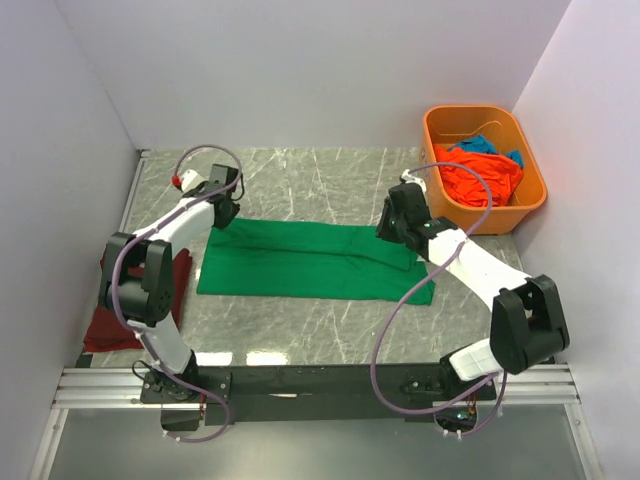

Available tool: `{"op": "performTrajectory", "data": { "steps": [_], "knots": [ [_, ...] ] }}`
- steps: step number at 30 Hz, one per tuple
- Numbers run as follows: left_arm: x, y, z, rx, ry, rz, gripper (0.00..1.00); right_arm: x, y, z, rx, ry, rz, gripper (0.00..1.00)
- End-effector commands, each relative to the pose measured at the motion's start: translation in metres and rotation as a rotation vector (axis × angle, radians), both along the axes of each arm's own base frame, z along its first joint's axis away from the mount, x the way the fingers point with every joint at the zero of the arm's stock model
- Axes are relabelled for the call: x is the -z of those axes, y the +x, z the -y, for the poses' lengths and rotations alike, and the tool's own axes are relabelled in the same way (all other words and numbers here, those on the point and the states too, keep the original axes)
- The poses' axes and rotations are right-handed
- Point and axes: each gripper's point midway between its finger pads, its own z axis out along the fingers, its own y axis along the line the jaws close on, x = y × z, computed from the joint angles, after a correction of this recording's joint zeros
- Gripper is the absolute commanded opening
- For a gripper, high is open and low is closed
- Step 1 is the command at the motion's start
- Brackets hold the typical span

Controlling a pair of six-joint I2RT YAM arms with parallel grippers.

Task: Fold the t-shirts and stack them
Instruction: Fold the tshirt

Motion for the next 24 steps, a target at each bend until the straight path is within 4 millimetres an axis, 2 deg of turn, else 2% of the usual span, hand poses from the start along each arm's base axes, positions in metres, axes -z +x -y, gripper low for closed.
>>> {"op": "performTrajectory", "data": {
  "steps": [1, 8, 14, 24],
  "knots": [
    [0.001, -0.021, -0.013, -0.11, 0.082, -0.071, 0.36, -0.016, 0.014, -0.009, -0.012, 0.014, 0.044, 0.31],
    [0.016, -0.031, -0.023, -0.165, 0.132, -0.146, 0.38, -0.005, 0.014, -0.015, -0.036, 0.028, 0.02, 0.3],
    [0.026, -0.042, -0.024, -0.187, 0.123, -0.178, 0.41, 0.002, 0.01, -0.015, -0.042, 0.03, 0.014, 0.3],
    [0.041, -0.037, -0.03, -0.188, 0.096, -0.202, 0.44, 0.01, 0.006, -0.014, -0.046, 0.022, 0.003, 0.29]
  ]
}}
